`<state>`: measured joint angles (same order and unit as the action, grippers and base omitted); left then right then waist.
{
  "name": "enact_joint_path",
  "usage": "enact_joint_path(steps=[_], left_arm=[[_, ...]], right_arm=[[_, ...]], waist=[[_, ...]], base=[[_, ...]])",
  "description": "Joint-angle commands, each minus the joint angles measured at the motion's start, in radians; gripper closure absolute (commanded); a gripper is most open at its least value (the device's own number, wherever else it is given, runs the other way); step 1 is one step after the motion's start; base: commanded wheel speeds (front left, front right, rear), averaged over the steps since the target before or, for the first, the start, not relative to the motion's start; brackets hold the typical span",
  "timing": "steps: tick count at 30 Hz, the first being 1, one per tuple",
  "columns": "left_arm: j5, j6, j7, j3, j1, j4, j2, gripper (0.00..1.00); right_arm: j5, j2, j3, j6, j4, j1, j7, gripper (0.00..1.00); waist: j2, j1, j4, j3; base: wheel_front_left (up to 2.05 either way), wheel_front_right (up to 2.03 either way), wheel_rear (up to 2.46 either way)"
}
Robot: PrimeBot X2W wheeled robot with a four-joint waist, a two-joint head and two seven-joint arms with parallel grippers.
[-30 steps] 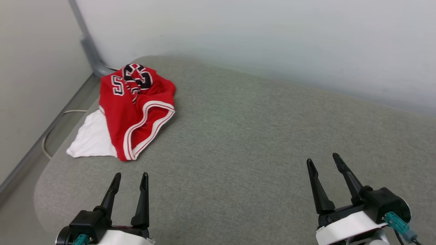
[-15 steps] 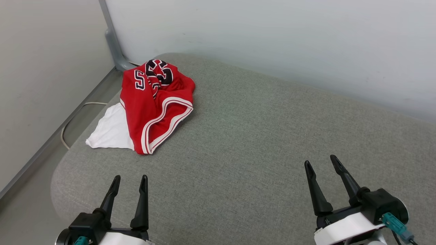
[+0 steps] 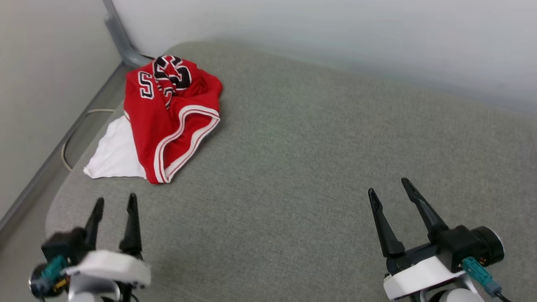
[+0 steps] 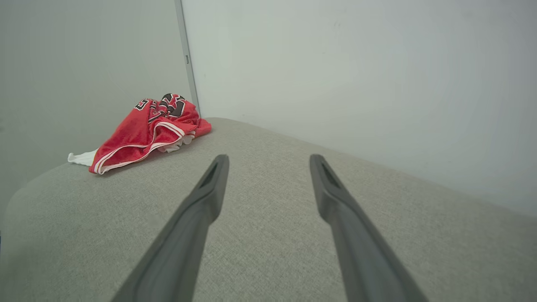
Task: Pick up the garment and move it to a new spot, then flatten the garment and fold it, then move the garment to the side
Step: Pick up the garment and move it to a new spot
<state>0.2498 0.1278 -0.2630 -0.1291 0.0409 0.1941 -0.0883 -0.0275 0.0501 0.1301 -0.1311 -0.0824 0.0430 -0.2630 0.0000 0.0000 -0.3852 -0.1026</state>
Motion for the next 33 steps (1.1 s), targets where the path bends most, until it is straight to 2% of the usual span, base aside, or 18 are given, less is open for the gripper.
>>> enact_joint_path(steps=[1, 3, 4, 5, 9, 16, 22, 30, 31, 32, 33], left_arm=[[0.02, 0.002, 0.019, 0.007, 0.089, 0.075, -0.052, 0.0], [0.051, 0.002, 0.078, 0.006, 0.173, 0.135, -0.102, 0.0], [0.051, 0.002, 0.078, 0.006, 0.173, 0.135, -0.102, 0.0], [0.071, 0.003, 0.114, 0.016, 0.21, 0.157, -0.126, 0.0], [0.151, 0.003, 0.291, 0.053, 0.359, 0.244, -0.242, 0.0], [0.3, 0.003, 0.601, 0.131, 0.526, 0.375, -0.402, 0.0], [0.43, 0.003, 0.759, 0.173, 0.627, 0.477, -0.485, 0.0], [0.552, 0.003, 0.852, 0.27, 0.675, 0.535, -0.515, 0.0], [0.566, 0.004, 0.866, 0.288, 0.672, 0.54, -0.511, 0.1], [0.581, 0.004, 0.881, 0.305, 0.667, 0.542, -0.506, 0.93], [0.598, 0.004, 0.893, 0.321, 0.664, 0.543, -0.503, 1.0]], right_arm=[[0.028, 0.0, -0.004, 0.001, 0.019, 0.018, -0.003, 0.0], [0.05, 0.001, -0.009, 0.001, 0.038, 0.027, -0.003, 0.0], [0.05, 0.001, -0.009, 0.001, 0.038, 0.027, -0.003, 0.0], [0.059, 0.005, -0.011, 0.001, 0.047, 0.03, -0.003, 0.0], [0.084, 0.022, -0.01, 0.001, 0.086, 0.05, -0.003, 0.0], [0.103, 0.041, 0.001, 0.001, 0.167, 0.078, 0.024, 0.0], [0.114, 0.054, -0.011, 0.001, 0.216, 0.08, 0.049, 0.0], [0.121, 0.062, -0.016, 0.001, 0.235, 0.078, 0.055, 0.0], [0.122, 0.062, -0.018, 0.001, 0.234, 0.078, 0.055, 0.0], [0.124, 0.062, -0.019, 0.001, 0.234, 0.078, 0.056, 0.0], [0.126, 0.061, -0.021, 0.001, 0.232, 0.079, 0.056, 0.0]], waist=[[0.0, 0.0, 0.028, -0.072], [0.0, 0.0, 0.038, -0.111], [0.0, 0.0, 0.038, -0.111], [0.0, 0.0, 0.043, -0.131], [0.0, 0.0, 0.068, -0.207], [0.0, 0.0, 0.112, -0.315], [0.0, 0.0, 0.155, -0.392], [0.0, 0.0, 0.175, -0.432], [0.0, 0.0, 0.175, -0.434], [0.0, 0.0, 0.174, -0.435], [0.0, 0.0, 0.173, -0.436]], base=[[0.0, 0.0, 0.0], [0.0, 0.0, 0.0], [0.0, 0.0, 0.0], [0.0, 0.0, 0.0], [0.0, 0.0, 0.0], [0.0, 0.0, 0.0], [0.0, 0.0, 0.0], [0.0, 0.0, 0.0], [0.0, 0.0, 0.0], [0.0, 0.0, 0.0], [0.0, 0.0, 0.0]])
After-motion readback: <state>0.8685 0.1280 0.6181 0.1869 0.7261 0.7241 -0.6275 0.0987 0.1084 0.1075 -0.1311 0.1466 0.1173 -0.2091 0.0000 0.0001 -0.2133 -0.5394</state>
